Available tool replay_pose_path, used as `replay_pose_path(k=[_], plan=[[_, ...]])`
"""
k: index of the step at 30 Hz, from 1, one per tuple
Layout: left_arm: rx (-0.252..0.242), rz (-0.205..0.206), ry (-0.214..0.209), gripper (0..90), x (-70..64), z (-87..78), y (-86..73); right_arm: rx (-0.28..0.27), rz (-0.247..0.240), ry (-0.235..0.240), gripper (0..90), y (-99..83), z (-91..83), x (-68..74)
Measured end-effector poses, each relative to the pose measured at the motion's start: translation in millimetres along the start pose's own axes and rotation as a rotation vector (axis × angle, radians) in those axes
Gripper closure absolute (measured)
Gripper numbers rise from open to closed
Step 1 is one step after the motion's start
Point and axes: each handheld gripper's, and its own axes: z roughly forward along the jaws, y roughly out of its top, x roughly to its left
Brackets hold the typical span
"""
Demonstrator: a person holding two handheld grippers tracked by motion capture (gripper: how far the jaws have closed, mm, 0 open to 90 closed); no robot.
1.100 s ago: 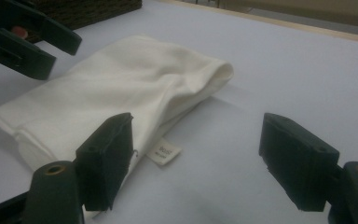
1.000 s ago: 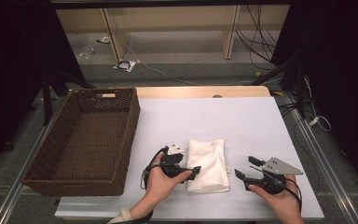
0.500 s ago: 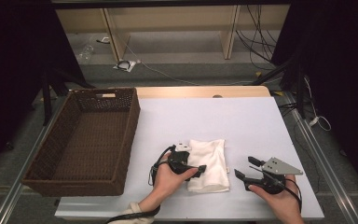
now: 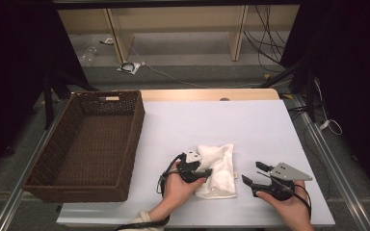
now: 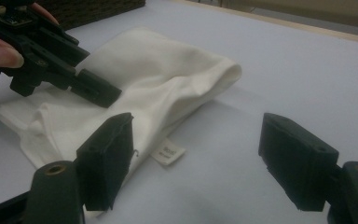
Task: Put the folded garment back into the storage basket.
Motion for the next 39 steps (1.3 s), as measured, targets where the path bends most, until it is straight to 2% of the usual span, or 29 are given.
replay_pose_path(k=[3,7,12,19,24,34,39], plan=[[-0.002,0.022,0.017,68.9,-2.3,-1.1,0.1,-0.003,0.0,-0.001,27.1,0.2,-0.3,-0.1],[-0.014,0.052,0.032,72.0,-5.0,-2.2,-0.6,-0.001,0.0,0.0,27.2,0.0,-0.5,-0.3],[-0.03,0.047,0.026,73.9,-4.2,-4.2,-1.6,-0.005,0.003,0.0,27.3,0.1,-0.8,-0.3],[-0.049,0.074,0.021,74.4,-5.8,-10.3,0.8,-0.006,0.002,-0.002,27.5,0.2,-0.9,0.2],[-0.075,0.054,0.008,74.5,-6.5,-16.9,3.8,-0.011,-0.001,-0.006,27.5,0.4,-1.5,0.2],[-0.113,0.078,0.014,74.5,-8.4,-28.1,8.4,-0.018,-0.002,-0.007,27.4,0.4,-0.8,1.3],[-0.117,0.088,0.018,74.5,-7.4,-31.8,9.9,-0.017,-0.001,-0.01,27.4,0.6,-1.5,1.2]])
